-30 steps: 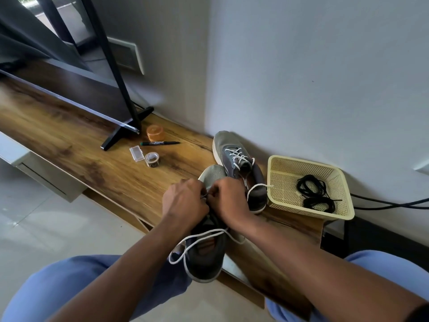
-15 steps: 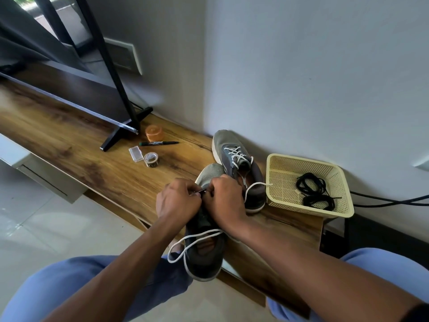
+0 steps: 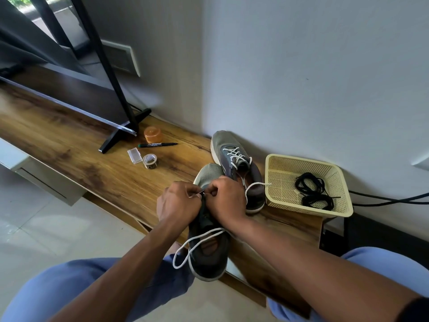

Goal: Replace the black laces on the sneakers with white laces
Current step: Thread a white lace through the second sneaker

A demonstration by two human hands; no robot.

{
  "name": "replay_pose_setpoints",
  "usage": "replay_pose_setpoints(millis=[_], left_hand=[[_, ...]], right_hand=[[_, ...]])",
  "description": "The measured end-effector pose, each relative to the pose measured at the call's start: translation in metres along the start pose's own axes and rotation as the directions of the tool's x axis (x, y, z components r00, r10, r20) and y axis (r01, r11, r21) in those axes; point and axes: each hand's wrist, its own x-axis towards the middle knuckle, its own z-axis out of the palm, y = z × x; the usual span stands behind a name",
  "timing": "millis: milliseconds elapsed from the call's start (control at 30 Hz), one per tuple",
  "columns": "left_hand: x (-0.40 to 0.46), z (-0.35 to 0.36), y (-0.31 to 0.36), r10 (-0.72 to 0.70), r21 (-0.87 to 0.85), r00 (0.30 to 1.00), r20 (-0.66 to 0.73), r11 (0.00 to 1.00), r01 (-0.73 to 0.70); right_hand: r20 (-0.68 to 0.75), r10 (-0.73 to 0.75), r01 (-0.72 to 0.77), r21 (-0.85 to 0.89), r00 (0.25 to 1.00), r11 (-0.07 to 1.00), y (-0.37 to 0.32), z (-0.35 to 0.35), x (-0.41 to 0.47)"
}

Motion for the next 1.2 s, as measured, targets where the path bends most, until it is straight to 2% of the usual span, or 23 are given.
replay_pose_setpoints(millis=[100, 367, 600, 833, 1000, 1200], left_hand=[[-0.0006, -0.0013, -0.0009, 0.022, 0.033, 1.000, -0.007, 0.999, -0.022], [-0.0046, -0.0024, 0.0041, 0.035, 0.054, 0.999, -0.026, 0.998, -0.034], [-0.0035, 0.0000, 0.0012, -0.005, 0.022, 1.000, -0.009, 1.000, 0.006], [-0.0030, 0.0035, -0.0004, -0.037, -0.006, 0.999, 0.002, 0.999, 0.037], [-0.0045, 0.0027, -0.0001, -0.024, 0.011, 1.000, -0.018, 1.000, 0.024], [-0.0065, 0.0017, 0.0005, 0.010, 0.049, 1.000, -0.022, 0.999, -0.009]], right_hand=[[-0.036, -0.002, 0.001, -0.024, 0.999, 1.000, -0.0020, 0.0006, -0.0010], [-0.016, -0.026, 0.025, -0.101, 1.000, 0.995, -0.0026, 0.0032, 0.0000], [-0.048, 0.064, -0.063, 0.010, 0.997, 0.998, 0.0036, 0.0050, -0.0026], [0.049, 0.192, -0.194, 0.046, 0.980, 0.980, 0.0023, 0.0009, 0.0002], [0.051, 0.188, -0.191, 0.065, 0.981, 0.979, -0.0029, 0.0008, -0.0011], [-0.037, 0.083, -0.083, -0.007, 0.996, 0.997, -0.0017, 0.0053, -0.0018]])
